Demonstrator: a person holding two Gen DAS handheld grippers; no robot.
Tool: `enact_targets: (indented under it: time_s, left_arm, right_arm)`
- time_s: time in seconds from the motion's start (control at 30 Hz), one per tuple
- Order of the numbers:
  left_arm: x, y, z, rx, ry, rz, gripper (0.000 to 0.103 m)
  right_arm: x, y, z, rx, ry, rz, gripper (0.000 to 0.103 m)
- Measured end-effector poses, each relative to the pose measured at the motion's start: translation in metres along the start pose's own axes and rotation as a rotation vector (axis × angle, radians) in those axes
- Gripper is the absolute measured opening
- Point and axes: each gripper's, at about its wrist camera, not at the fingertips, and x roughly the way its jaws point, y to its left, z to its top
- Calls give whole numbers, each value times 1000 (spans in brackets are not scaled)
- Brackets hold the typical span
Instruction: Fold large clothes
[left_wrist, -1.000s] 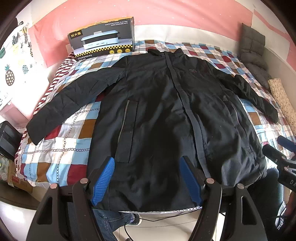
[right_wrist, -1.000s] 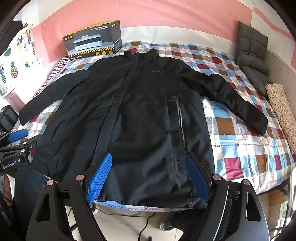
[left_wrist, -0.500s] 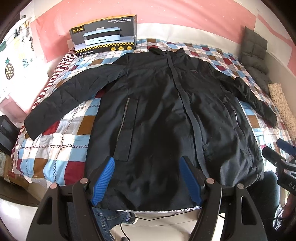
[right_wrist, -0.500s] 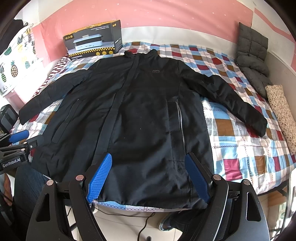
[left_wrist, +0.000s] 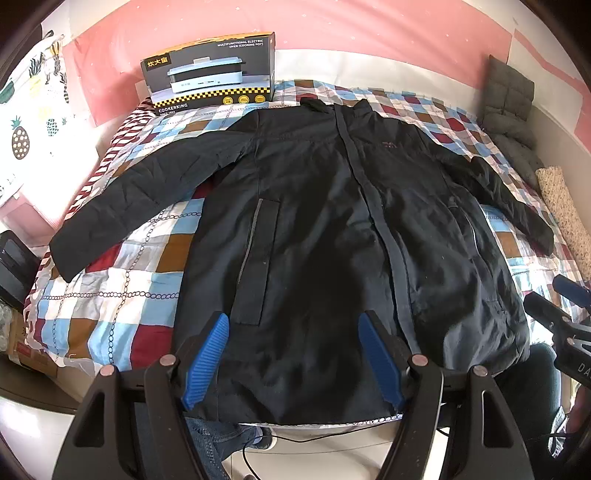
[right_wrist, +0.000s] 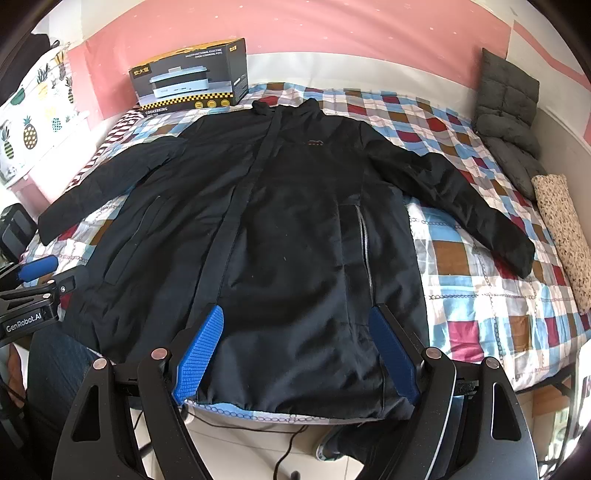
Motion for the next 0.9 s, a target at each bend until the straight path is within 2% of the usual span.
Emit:
enact_targets:
  time_s: [0.27, 0.5, 0.67, 0.8, 0.9]
  left_arm:
    - [7, 6, 2, -15, 3, -3, 75]
    - [21, 28, 9, -85, -11, -23, 75]
    - [43, 64, 19, -166, 6, -40, 75]
    - [60, 101, 29, -234, -5, -12, 75]
    - [75, 141, 36, -328, -17, 22, 75]
  right_arm:
    - [6, 2, 2, -12, 9, -1, 81]
    - [17, 7, 12, -34, 10, 3, 81]
    - [33, 15, 27, -47, 9, 19, 81]
    - [53, 24, 46, -57, 4, 42, 81]
    - [69, 31, 61, -74, 1, 57, 81]
